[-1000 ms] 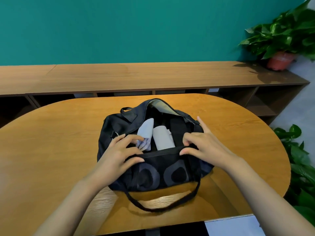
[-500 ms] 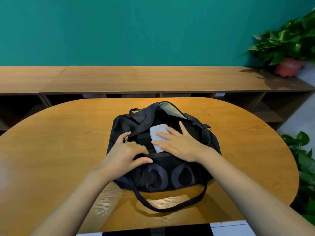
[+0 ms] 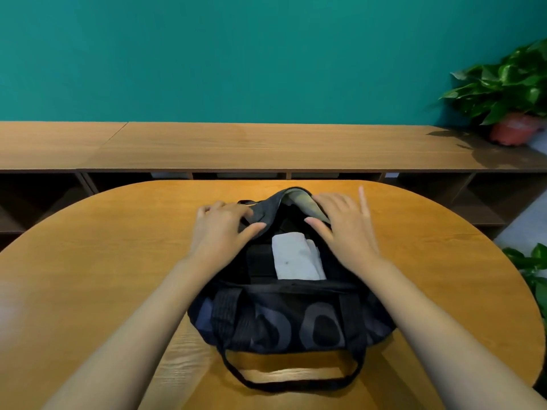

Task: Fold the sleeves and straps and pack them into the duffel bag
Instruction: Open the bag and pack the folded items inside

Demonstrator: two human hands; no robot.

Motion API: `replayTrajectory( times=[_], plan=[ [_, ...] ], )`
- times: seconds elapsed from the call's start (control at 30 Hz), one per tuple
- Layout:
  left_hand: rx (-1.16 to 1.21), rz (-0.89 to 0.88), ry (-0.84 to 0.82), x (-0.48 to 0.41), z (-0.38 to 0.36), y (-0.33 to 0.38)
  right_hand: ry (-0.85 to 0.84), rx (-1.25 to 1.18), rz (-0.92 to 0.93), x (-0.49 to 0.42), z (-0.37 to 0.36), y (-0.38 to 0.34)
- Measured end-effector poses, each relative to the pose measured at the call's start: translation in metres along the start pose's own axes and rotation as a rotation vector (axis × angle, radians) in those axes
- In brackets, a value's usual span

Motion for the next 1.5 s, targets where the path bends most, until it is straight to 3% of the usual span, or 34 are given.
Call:
replayTrajectory(
  times=[0.13, 0.2, 0.37, 0.6, 0.73, 0.8, 0.87, 0.9, 1.0, 1.13, 1.23, 1.37, 1.43, 1.5],
  plan=[
    [-0.198, 0.033, -0.304, -0.030, -0.060, 0.020, -0.316, 0.323, -0.088, -0.024, -0.028, 0.018],
    [-0.260, 0.023, -0.378, -0.033, -0.080, 0.023, -0.324, 0.379, -0.060, -0.032, -0.036, 0.021],
    [-0.314, 0.013, -0.217, -0.060, -0.062, -0.002, -0.202, 0.415, -0.042, -0.057, -0.030, 0.047],
    [-0.458, -0.233, -0.038, -0.119, -0.003, 0.014, 0.020, 0.328, -0.186, -0.091, -0.001, 0.070],
    [-0.236, -0.333, -0.294, -0.065, -0.036, 0.004, -0.203, 0.255, -0.129, -0.054, -0.014, 0.060],
    [-0.074, -0.373, -0.274, -0.039, -0.038, 0.001, -0.068, 0.136, -0.044, -0.033, -0.004, 0.048],
    [0.048, -0.455, -0.119, -0.022, -0.018, 0.009, 0.052, 0.002, 0.073, -0.018, 0.016, 0.033],
    [0.075, -0.488, -0.114, -0.013, -0.007, 0.016, -0.016, -0.064, 0.116, -0.012, 0.021, 0.024],
    [-0.063, -0.486, -0.386, 0.016, -0.002, 0.028, -0.389, -0.091, 0.199, 0.018, 0.013, 0.009],
    [-0.114, -0.458, -0.513, 0.036, -0.001, 0.028, -0.460, -0.235, 0.282, 0.046, 0.007, -0.006],
    [0.058, -0.386, -0.471, 0.038, 0.004, 0.028, -0.472, -0.344, 0.286, 0.049, 0.007, -0.034],
    [0.533, -0.277, -0.281, 0.029, 0.031, 0.026, -0.587, -0.518, 0.158, 0.047, 0.003, -0.061],
    [0.628, -0.247, -0.216, 0.026, 0.043, 0.024, -0.621, -0.603, 0.075, 0.042, 0.007, -0.059],
    [0.661, -0.205, -0.157, 0.024, 0.049, 0.017, -0.543, -0.650, -0.010, 0.032, 0.019, -0.041]
  ],
)
Point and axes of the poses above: each hand's wrist, its own x-axis away from the middle knuckle, its own z-axis out of the back of the hand, y = z × x, the point moved 6 cm from there along -x, towards the middle knuckle, and after that the axes turned 10 degrees about y, right-handed, at the moved point
